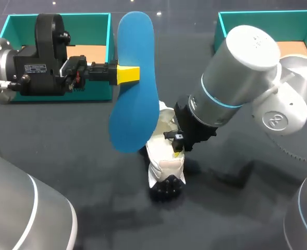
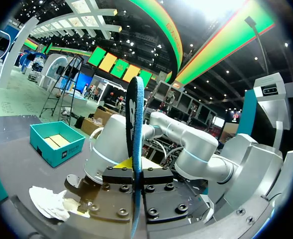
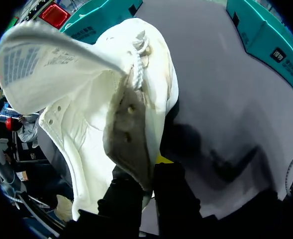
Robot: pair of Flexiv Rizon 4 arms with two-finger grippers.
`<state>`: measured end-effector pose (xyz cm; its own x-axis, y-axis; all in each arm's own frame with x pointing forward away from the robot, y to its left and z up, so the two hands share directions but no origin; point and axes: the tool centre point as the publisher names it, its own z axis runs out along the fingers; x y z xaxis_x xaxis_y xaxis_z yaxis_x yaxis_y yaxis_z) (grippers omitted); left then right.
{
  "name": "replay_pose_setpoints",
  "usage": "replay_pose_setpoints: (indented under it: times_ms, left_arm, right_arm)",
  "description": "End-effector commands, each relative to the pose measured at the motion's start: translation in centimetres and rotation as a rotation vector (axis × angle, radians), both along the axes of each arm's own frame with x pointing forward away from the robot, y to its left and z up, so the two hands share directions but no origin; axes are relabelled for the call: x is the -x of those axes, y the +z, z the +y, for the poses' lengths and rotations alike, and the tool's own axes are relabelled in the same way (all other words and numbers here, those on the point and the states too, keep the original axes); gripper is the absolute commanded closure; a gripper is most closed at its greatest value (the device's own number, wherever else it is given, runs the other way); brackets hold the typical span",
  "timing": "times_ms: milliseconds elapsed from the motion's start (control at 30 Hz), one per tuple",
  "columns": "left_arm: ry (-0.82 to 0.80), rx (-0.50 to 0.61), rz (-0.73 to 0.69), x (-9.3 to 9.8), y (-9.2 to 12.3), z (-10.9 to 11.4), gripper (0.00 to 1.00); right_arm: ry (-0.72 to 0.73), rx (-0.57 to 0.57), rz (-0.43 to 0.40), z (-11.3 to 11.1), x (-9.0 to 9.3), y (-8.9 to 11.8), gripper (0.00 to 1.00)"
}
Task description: Take the shoe out of the shoebox, open the shoe tongue, remove and reinsert the insole, then place the shoe into the shoebox
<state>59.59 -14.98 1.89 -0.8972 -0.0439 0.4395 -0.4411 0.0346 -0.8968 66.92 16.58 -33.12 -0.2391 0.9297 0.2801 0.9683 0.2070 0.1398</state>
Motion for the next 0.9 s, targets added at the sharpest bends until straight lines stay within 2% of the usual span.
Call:
replay_pose_setpoints:
  times_ms: [33,100,300,900]
  left_arm:
    - [0.0,0.001,0.0,0.0,-0.1,-0.2,1.0]
    - [0.0,0.001,0.0,0.0,-0.1,-0.2,1.0]
    - [0.0,0.001,0.0,0.0,-0.1,-0.2,1.0]
    - [0.0,0.001,0.0,0.0,-0.1,-0.2,1.0]
  right_arm:
    - [-0.051,-0.002,-0.018,-0.1,0.2,-0.3,1.0]
    - [-0.11,0.019,-0.025,0.3,0.1,-0.7,1.0]
    - [-0.117,0.031,-0.019,1.3,0.4,-1.4,1.0]
    - [-0.138,-0.008,-0.011,1.5,0.2,-3.7,1.0]
